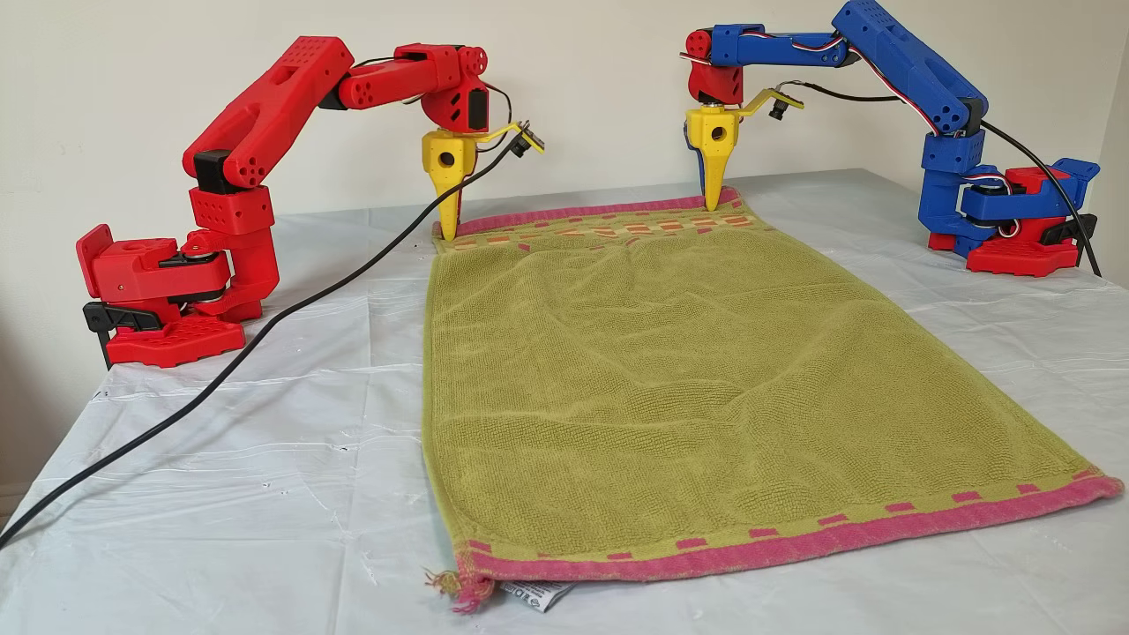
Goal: Fold the towel.
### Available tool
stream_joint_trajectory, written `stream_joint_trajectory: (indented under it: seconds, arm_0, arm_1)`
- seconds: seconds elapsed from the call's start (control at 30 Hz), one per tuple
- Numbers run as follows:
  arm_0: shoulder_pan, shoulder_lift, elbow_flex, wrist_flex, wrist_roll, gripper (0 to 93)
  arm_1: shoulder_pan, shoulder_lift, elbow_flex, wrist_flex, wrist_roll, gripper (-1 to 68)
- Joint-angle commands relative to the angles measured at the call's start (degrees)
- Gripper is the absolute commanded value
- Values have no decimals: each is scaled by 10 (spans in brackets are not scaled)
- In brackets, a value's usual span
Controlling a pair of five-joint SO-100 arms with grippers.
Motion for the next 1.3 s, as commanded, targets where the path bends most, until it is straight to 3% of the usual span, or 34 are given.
stream_joint_trajectory:
  seconds: [0.0, 0.57, 0.73, 1.03, 1.17, 1.27]
  arm_0:
    - [-3, 40, 11, 8, 6, 14]
    - [1, 271, 120, 8, 87, 14]
    - [12, 343, 163, 8, 101, 14]
    - [115, 527, 246, 8, 96, 13]
    - [189, 569, 244, 9, 97, 12]
    - [248, 650, 344, 9, 59, 12]
  arm_1:
    - [-11, 51, 4, 3, 4, 3]
    - [-47, 288, 6, 3, 13, 2]
    - [-48, 384, 105, 3, 19, 2]
    - [-116, 673, 359, 4, 79, 2]
    - [-197, 743, 435, 4, 148, 2]
    - [-282, 761, 452, 4, 214, 2]
